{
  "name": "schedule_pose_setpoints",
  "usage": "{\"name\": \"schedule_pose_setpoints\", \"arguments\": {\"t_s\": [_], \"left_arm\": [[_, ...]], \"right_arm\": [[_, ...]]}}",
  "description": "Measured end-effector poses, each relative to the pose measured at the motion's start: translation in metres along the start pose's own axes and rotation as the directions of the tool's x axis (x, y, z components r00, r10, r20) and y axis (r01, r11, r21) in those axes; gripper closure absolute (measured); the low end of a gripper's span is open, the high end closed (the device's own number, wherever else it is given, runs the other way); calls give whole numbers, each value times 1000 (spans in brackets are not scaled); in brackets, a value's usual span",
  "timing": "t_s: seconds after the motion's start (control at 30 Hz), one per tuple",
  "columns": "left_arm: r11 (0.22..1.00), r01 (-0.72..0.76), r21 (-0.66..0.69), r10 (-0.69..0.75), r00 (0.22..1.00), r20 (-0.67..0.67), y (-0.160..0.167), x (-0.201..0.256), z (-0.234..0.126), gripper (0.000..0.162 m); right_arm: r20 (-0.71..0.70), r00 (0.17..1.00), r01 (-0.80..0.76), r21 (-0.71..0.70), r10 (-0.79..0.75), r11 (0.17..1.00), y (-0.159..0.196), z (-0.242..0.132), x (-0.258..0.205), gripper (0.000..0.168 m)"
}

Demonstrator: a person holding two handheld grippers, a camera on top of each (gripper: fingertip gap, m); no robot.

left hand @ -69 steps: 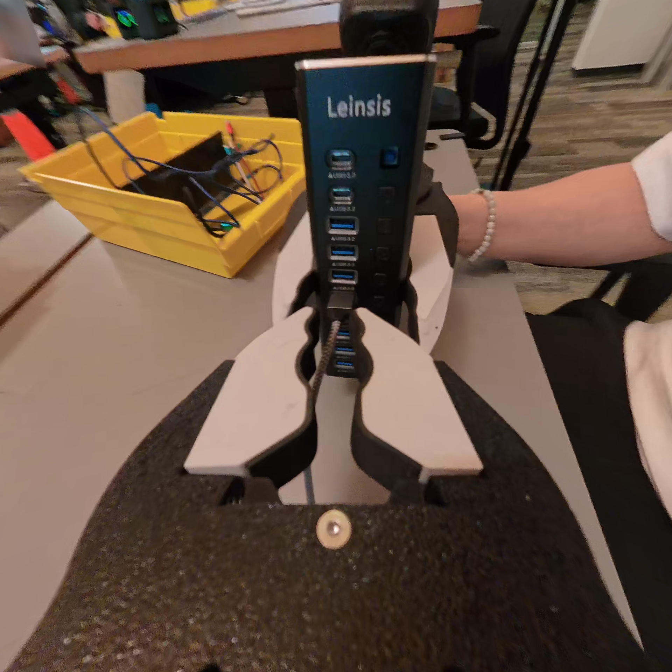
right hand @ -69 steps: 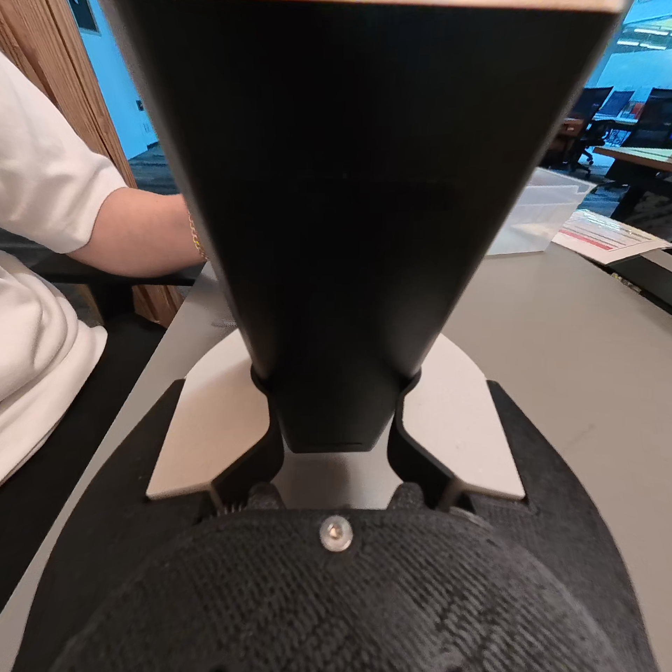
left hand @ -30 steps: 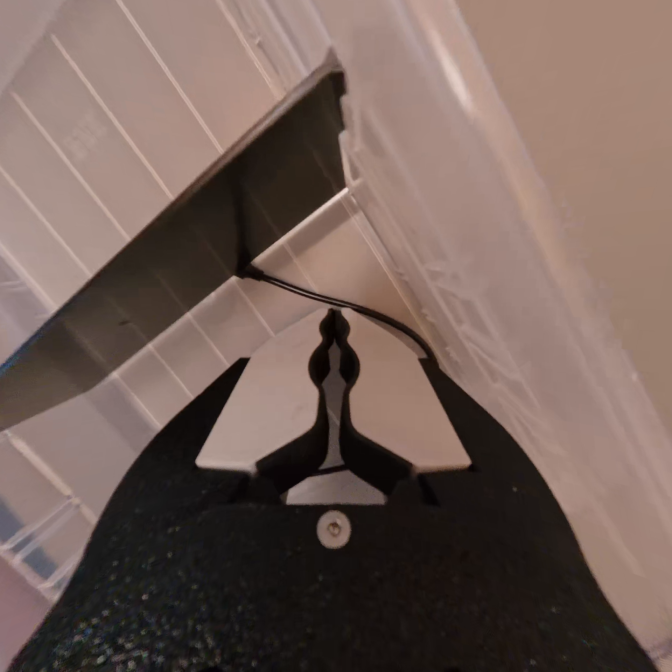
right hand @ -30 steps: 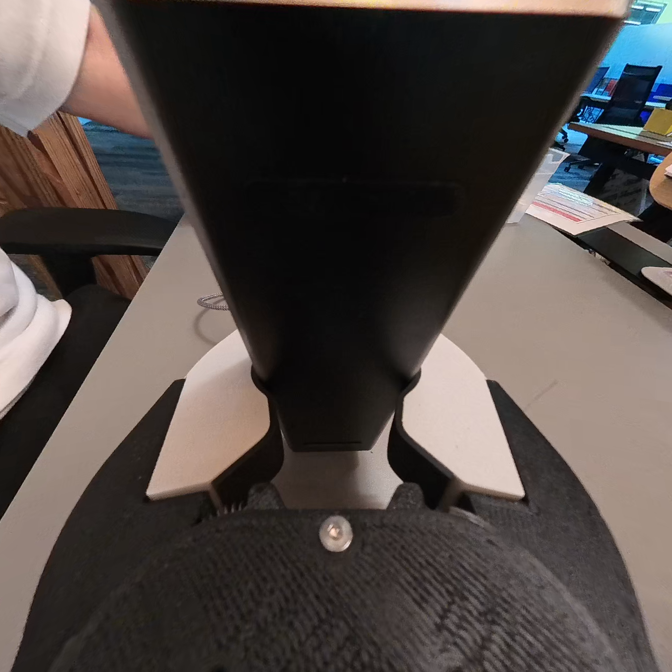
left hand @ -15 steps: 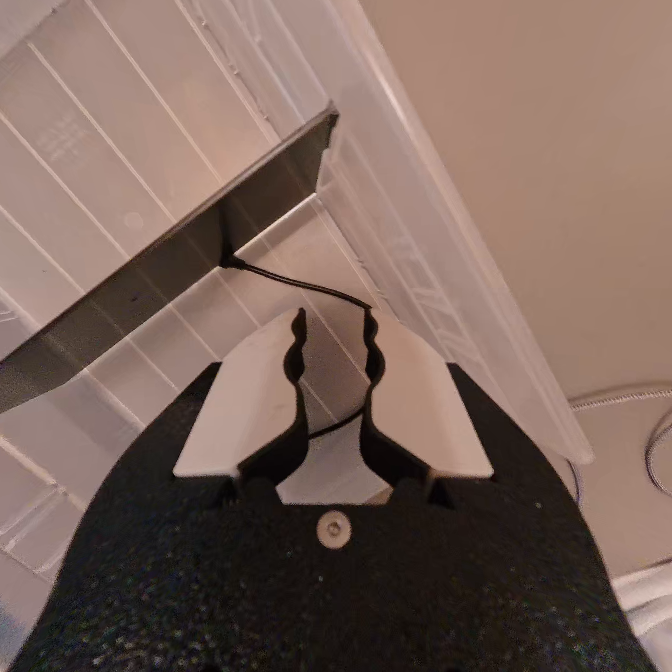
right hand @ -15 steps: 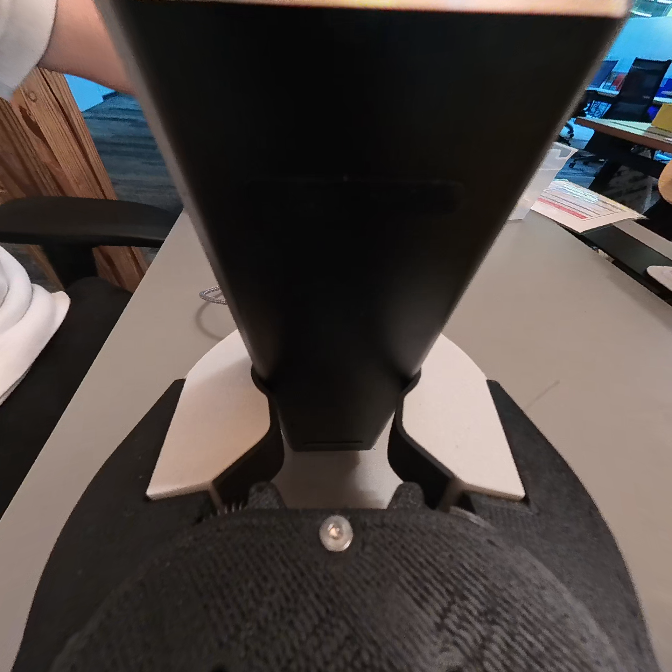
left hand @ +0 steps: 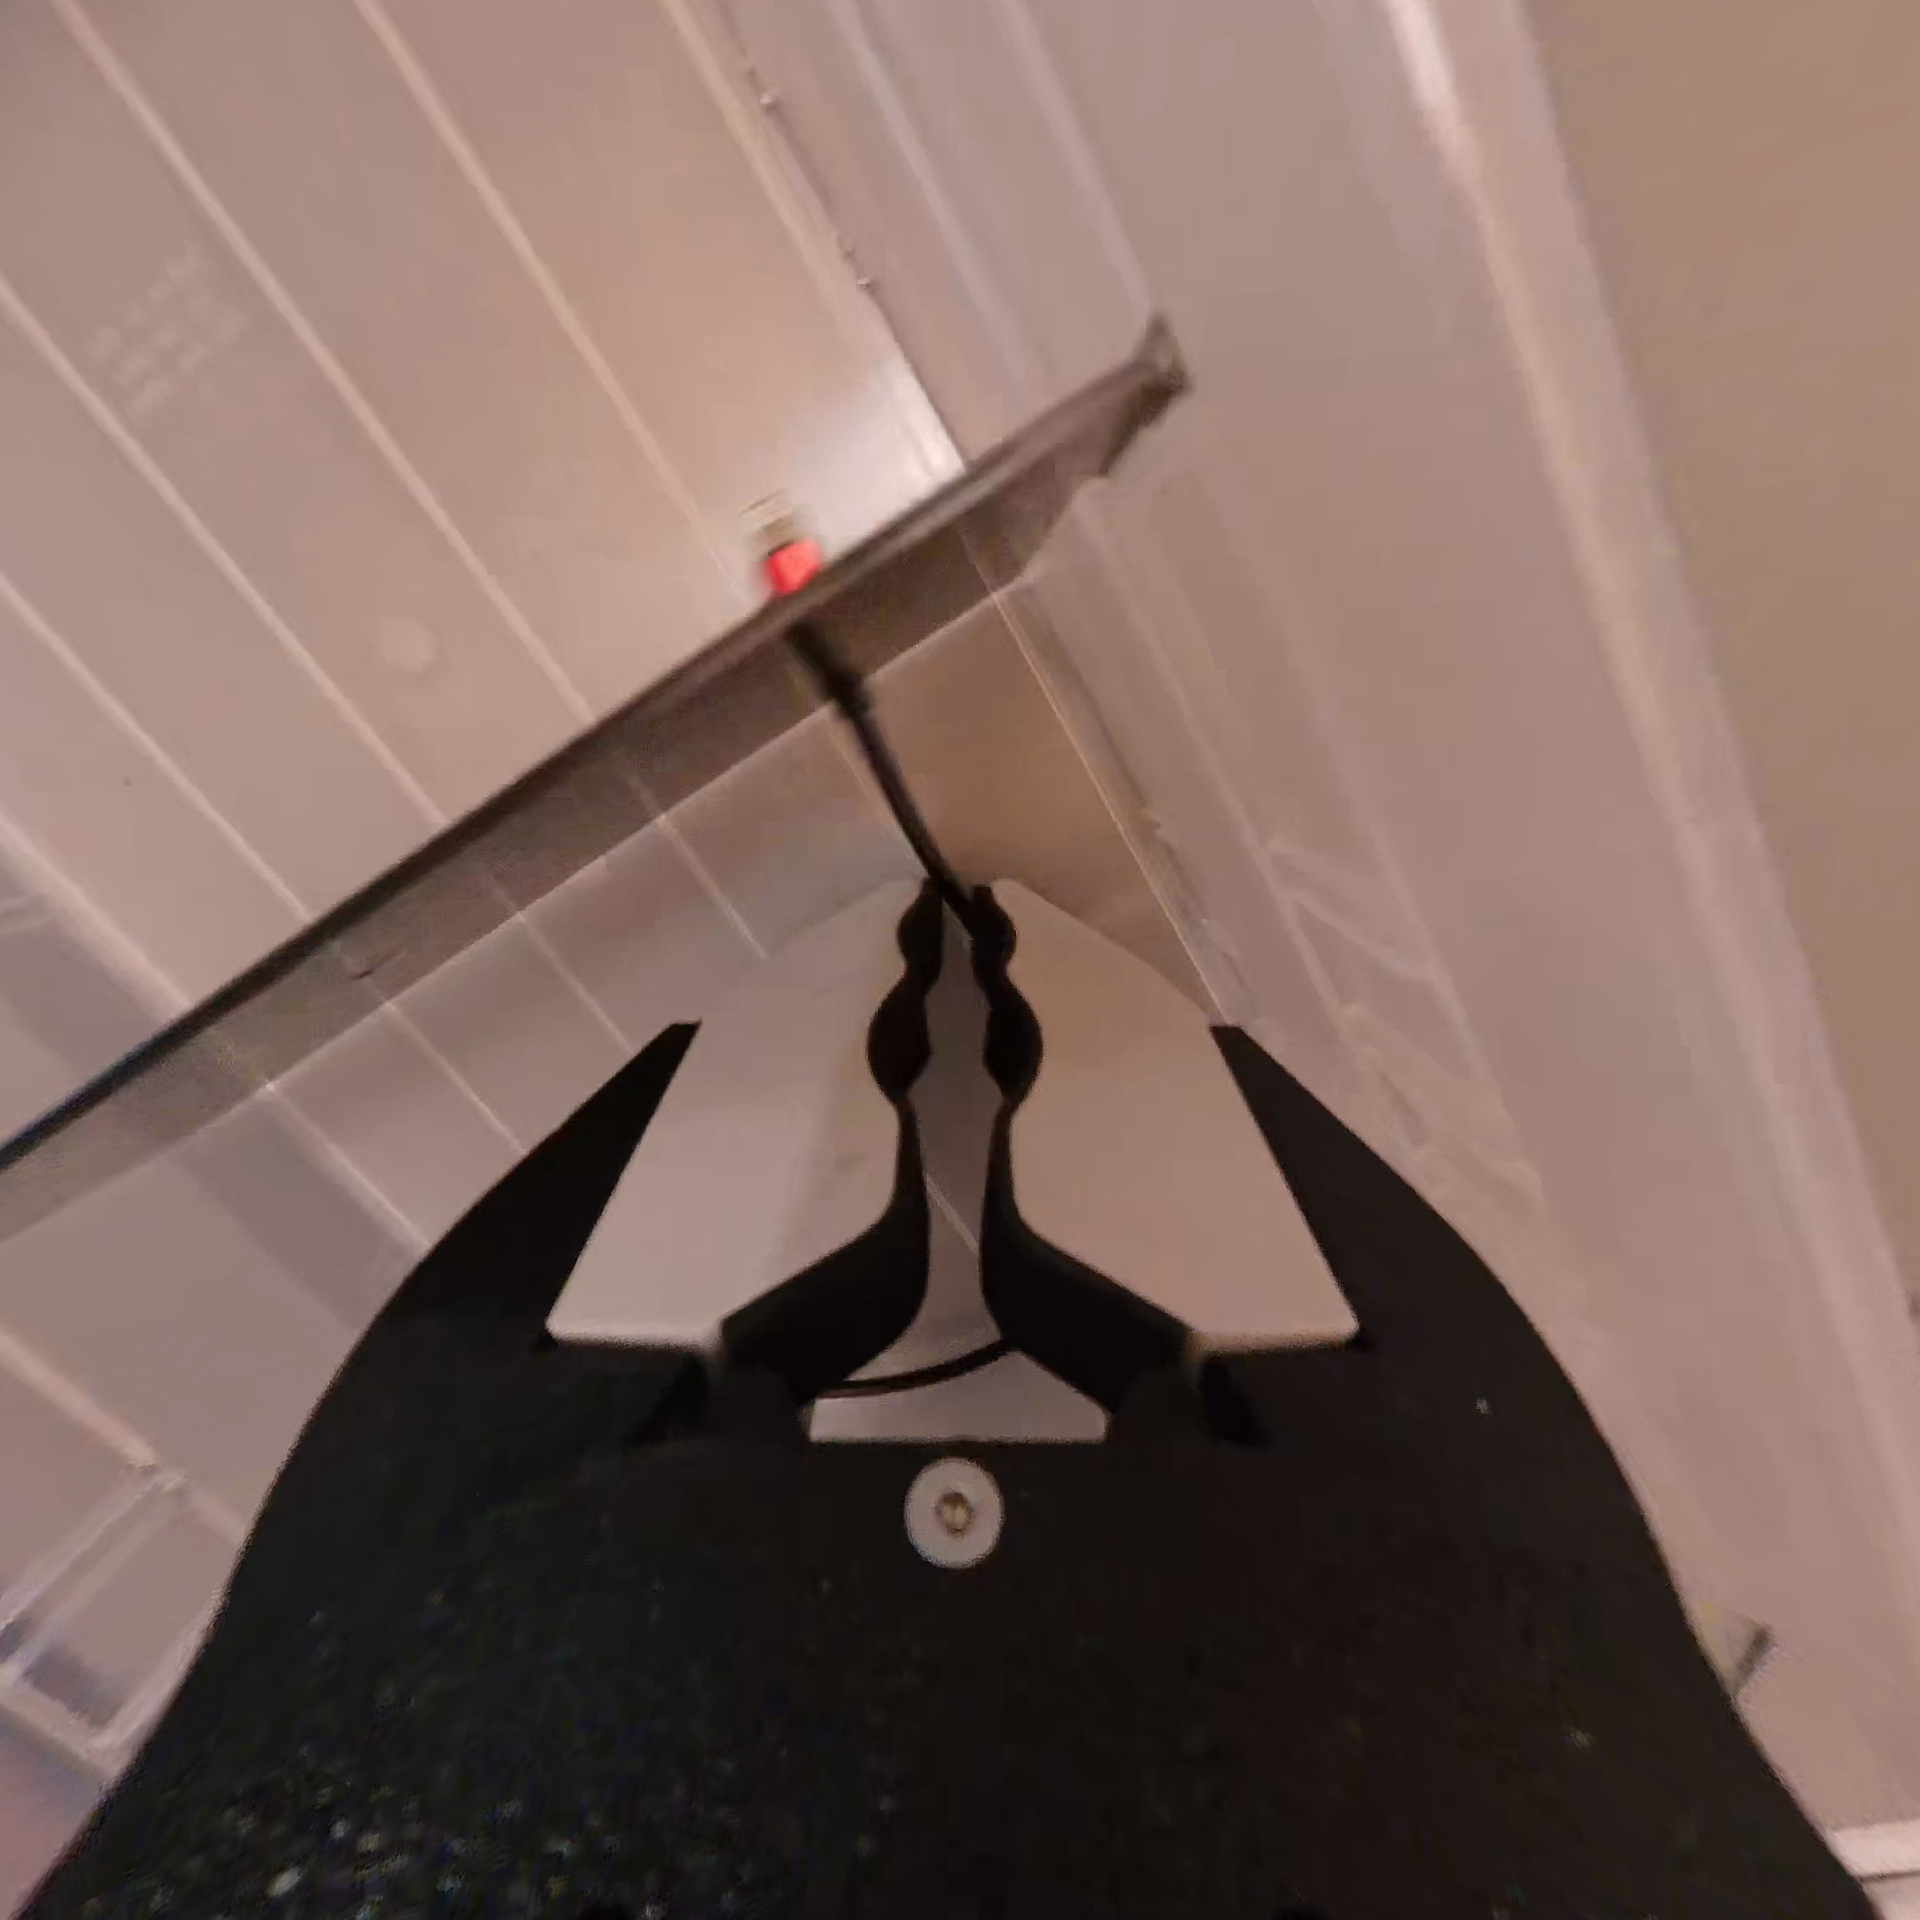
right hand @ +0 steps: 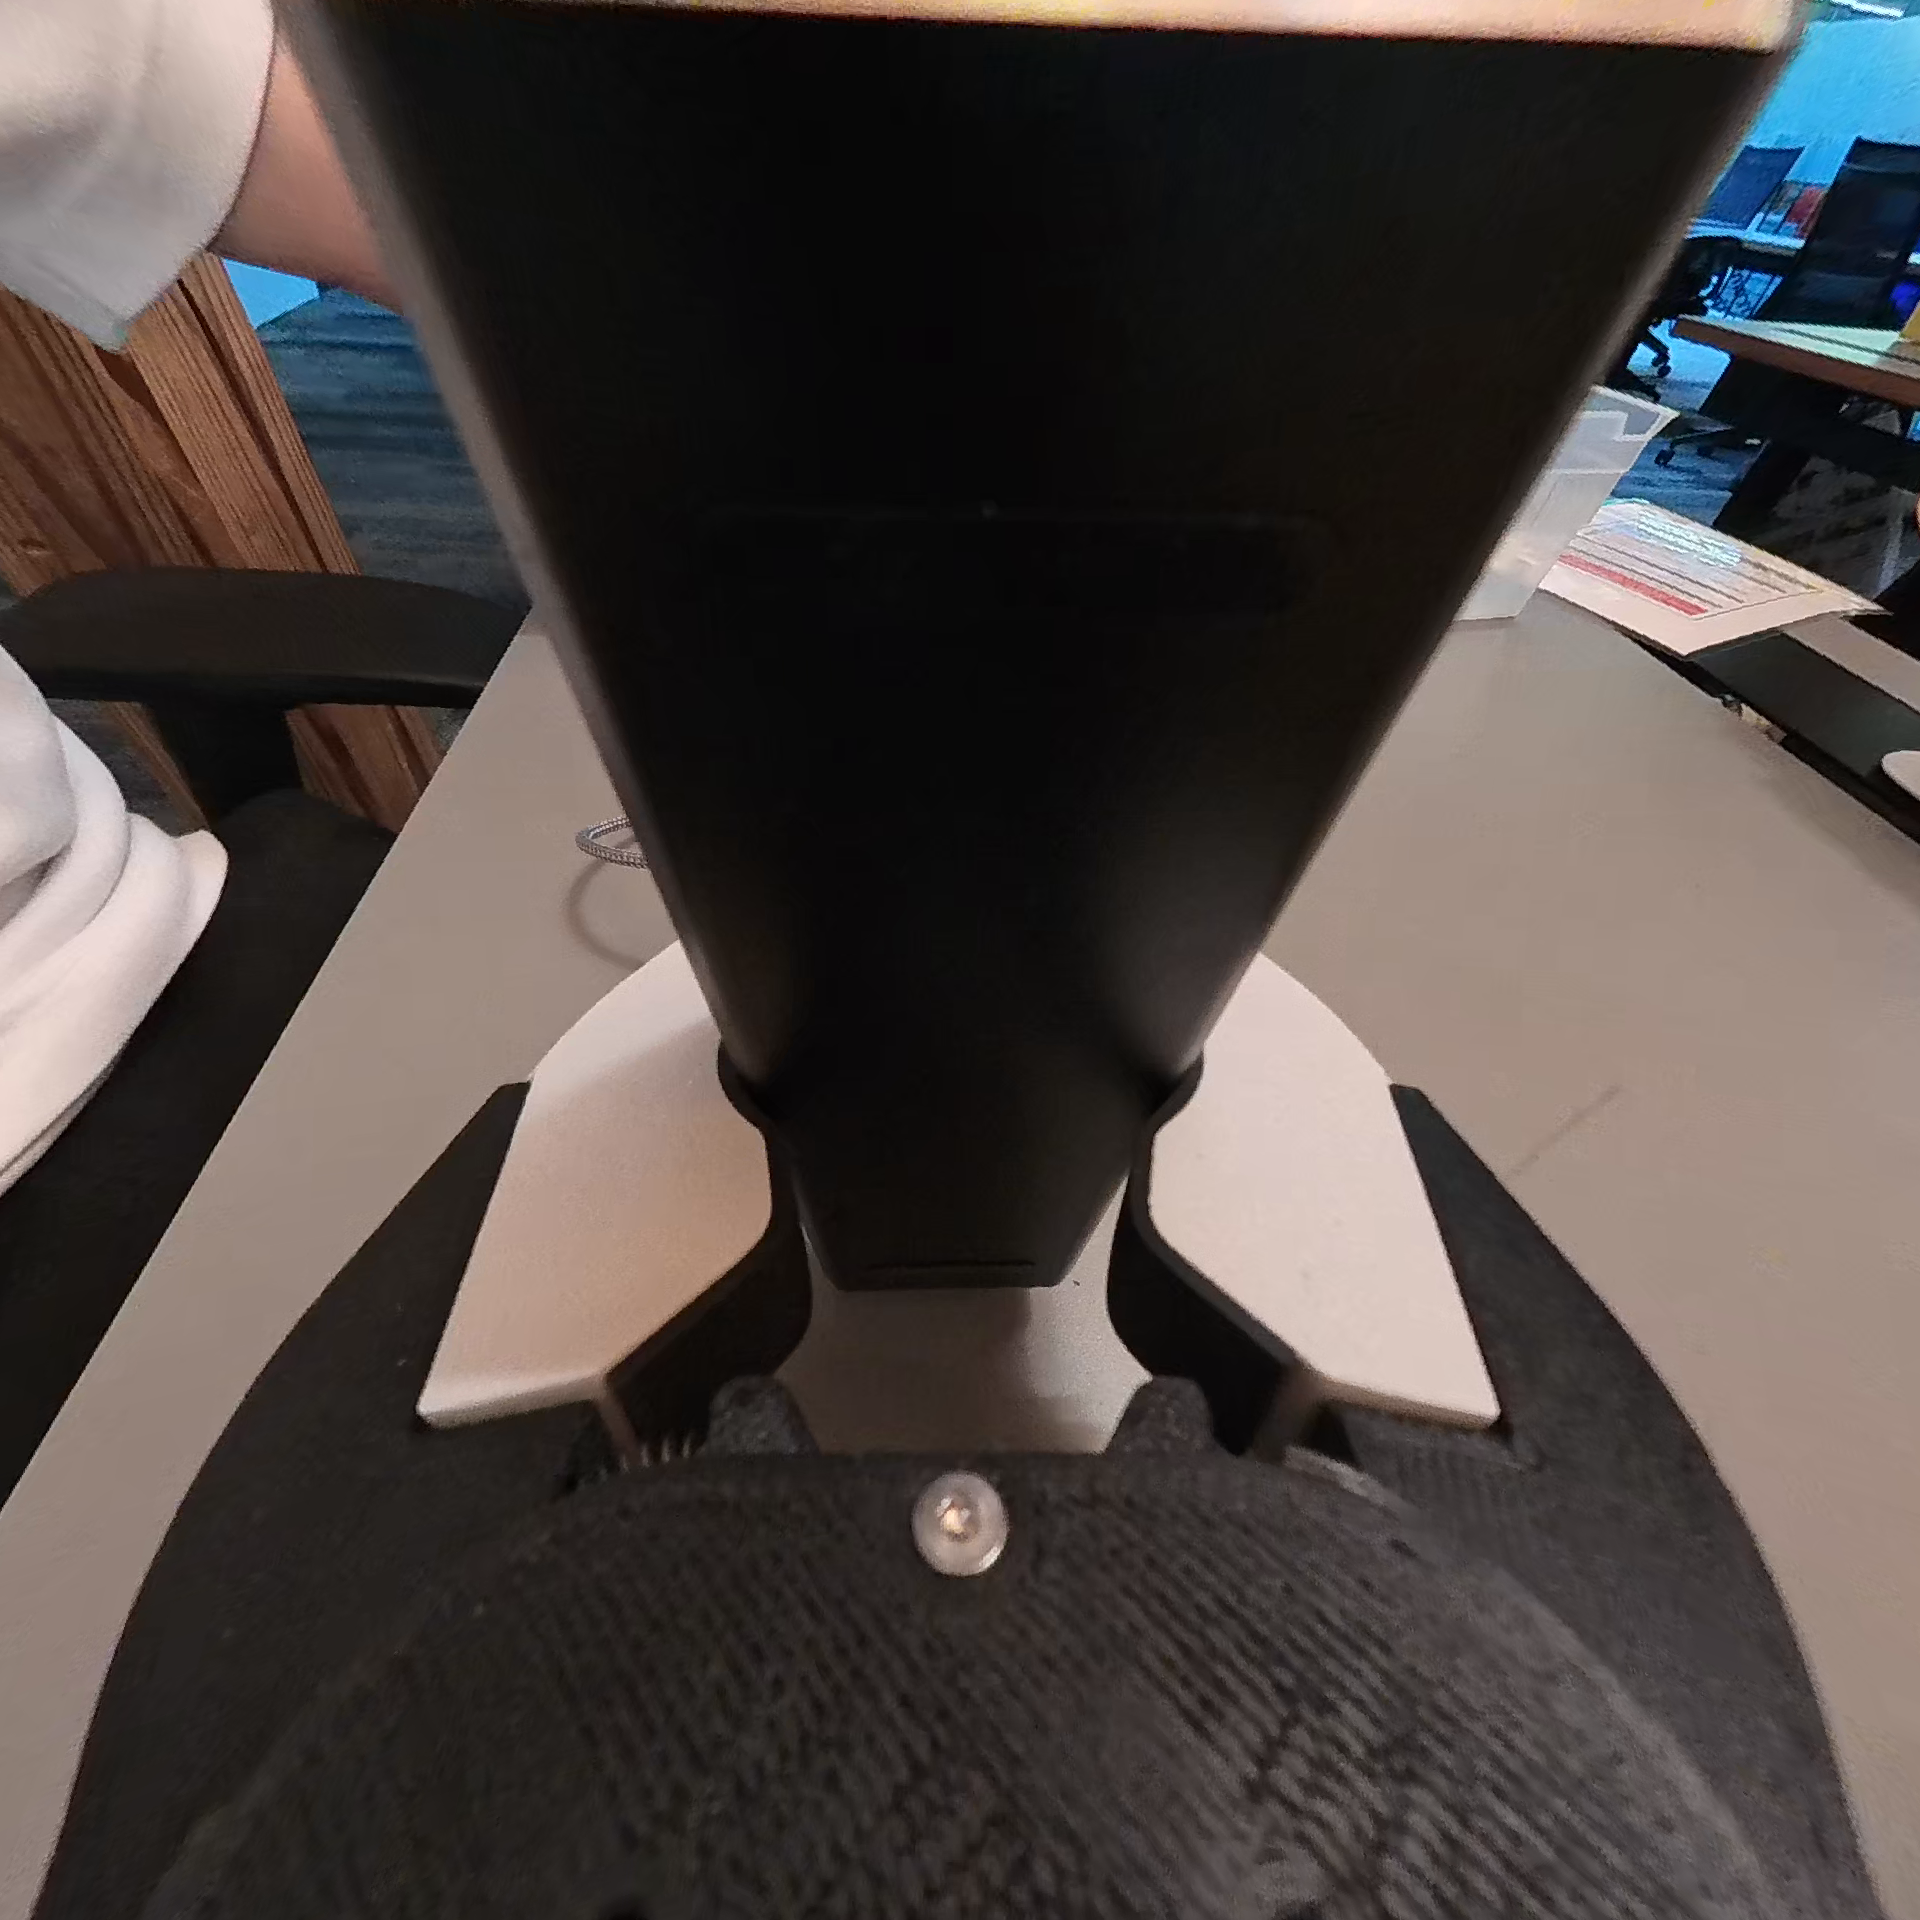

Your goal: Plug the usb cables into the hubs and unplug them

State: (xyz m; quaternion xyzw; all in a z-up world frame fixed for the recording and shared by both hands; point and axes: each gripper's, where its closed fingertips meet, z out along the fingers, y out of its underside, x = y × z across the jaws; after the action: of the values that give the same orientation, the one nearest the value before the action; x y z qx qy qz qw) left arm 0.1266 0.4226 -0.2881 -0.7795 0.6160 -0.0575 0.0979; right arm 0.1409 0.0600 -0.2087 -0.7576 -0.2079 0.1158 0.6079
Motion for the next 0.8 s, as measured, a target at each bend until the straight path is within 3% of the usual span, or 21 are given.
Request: {"name": "schedule_pose_setpoints", "arguments": {"t_s": [0.23,0.4,0.57,0.63,0.7,0.8], "left_arm": [[991,-25,135,39,994,-102,-1,8,-13,160],[952,-28,306,72,989,-131,-8,12,-80,162],[916,-79,394,108,993,-54,-8,5,-129,162],[927,-57,371,73,997,-30,-3,-2,-126,162],[956,-35,292,55,996,-63,8,2,-110,142],[983,-116,145,132,985,-109,22,18,-74,136]], "right_arm": [[-1,1000,-3,13,3,1000,-2,-1,0,96],[3,1000,-16,30,16,999,-3,-3,1,96],[9,1000,-14,17,14,1000,-2,-2,1,96],[8,1000,-10,13,10,1000,-1,-1,0,96],[7,1000,-3,11,3,1000,-1,-1,-1,97],[6,1000,3,8,-3,1000,-1,-1,-1,97]]}}
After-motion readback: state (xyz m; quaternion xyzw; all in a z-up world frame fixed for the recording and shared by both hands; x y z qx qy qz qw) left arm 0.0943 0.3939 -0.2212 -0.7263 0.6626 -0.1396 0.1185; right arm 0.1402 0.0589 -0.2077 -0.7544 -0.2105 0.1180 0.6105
